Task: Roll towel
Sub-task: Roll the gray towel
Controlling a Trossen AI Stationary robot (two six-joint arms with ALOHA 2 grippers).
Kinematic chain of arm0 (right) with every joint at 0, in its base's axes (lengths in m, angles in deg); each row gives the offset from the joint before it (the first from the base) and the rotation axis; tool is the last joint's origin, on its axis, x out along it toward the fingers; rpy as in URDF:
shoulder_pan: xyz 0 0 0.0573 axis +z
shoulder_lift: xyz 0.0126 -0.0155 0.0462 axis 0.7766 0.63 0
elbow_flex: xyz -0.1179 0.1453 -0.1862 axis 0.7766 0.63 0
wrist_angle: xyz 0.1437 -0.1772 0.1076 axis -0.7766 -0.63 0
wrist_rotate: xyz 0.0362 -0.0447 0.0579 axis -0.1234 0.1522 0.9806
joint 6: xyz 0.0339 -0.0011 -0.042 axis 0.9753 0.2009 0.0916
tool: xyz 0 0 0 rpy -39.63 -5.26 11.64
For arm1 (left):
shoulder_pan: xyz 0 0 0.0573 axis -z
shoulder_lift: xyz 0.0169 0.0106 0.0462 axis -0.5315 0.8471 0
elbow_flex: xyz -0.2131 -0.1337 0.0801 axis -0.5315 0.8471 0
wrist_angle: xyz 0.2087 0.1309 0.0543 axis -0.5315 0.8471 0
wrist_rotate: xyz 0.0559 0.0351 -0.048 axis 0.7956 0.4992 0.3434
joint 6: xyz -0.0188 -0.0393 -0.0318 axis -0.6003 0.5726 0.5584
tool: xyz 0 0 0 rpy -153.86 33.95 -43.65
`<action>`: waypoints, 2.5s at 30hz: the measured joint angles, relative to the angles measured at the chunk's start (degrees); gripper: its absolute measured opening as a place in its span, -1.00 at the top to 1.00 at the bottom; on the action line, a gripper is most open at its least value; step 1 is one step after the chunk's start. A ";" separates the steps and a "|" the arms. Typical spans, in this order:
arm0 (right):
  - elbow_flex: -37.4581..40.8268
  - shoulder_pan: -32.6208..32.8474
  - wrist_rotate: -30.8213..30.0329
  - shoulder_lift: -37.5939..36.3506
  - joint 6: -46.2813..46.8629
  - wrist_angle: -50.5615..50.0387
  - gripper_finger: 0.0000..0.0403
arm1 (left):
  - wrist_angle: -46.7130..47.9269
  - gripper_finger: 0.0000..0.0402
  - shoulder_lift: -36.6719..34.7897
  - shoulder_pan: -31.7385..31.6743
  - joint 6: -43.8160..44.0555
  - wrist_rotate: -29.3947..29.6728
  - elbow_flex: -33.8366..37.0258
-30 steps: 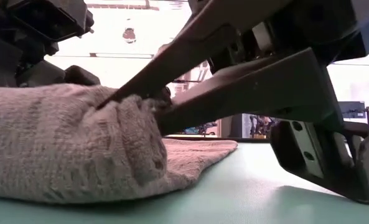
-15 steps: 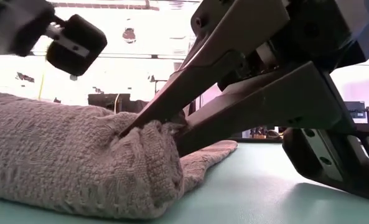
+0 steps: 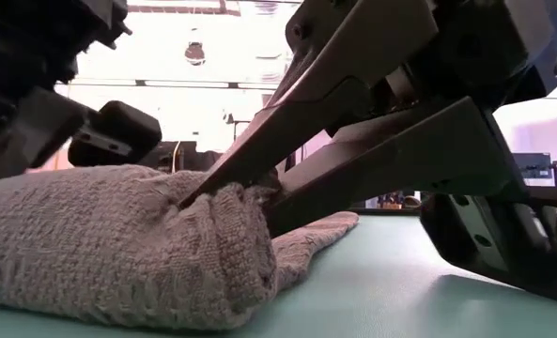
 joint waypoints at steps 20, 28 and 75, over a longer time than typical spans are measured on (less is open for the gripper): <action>0.63 -2.28 2.52 -8.15 -7.82 -12.31 0.17 | 3.68 1.00 -0.01 -1.60 0.92 1.63 0.02; 0.81 -1.80 3.30 -16.23 -16.73 -24.97 0.18 | 3.68 1.00 -0.01 -4.67 4.05 0.94 0.04; -2.47 0.56 -10.43 -0.17 -70.40 -7.99 -0.20 | 4.37 1.00 -2.79 -8.71 2.98 -9.38 0.20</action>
